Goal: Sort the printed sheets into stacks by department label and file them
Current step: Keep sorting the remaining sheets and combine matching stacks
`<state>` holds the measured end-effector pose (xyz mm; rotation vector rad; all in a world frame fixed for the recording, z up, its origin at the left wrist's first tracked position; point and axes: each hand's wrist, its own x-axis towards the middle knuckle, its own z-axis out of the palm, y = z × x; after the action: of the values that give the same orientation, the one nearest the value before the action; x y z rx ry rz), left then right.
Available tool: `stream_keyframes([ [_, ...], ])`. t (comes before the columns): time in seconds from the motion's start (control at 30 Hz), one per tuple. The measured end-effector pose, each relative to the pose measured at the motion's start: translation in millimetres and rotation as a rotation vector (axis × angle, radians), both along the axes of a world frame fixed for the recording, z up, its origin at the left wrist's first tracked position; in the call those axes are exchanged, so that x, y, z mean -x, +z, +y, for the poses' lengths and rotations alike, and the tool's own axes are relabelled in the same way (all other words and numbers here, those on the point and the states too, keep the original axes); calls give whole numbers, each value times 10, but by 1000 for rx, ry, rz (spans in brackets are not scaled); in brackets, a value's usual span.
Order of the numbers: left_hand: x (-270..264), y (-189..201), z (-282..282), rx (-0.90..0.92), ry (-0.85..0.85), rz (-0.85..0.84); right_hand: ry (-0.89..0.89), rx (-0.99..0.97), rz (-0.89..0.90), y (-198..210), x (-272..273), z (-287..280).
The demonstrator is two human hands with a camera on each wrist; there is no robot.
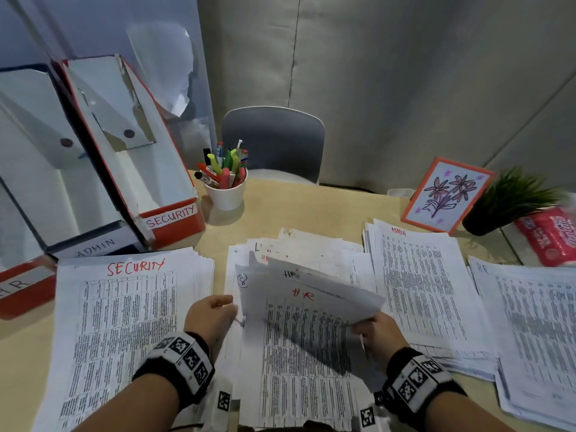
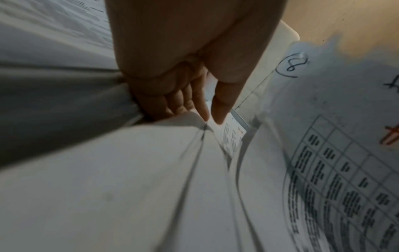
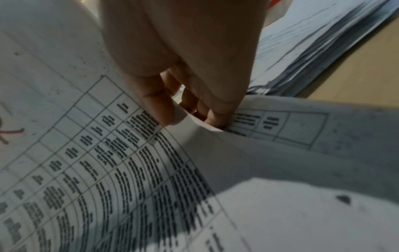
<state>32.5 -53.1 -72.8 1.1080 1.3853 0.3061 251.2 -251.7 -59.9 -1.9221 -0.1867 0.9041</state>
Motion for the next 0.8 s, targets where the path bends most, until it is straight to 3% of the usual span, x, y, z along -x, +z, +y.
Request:
stream_keyframes([
  [0.1, -61, 21, -76, -6, 16, 15, 44, 15, -28, 9, -34, -58],
  [0.3, -134, 157, -100, -114, -164, 196, 127, 97, -89, -44, -82, -90],
  [0.6, -111, 74, -28, -270, -306, 278, 40, 49, 40, -69, -46, -30],
  [0.77, -54, 20, -49, -669, -294, 323, -37, -31, 167, -220, -19, 56],
  [0.8, -51, 22, -50, -676, -285, 271, -64, -52, 180, -253, -22, 69],
])
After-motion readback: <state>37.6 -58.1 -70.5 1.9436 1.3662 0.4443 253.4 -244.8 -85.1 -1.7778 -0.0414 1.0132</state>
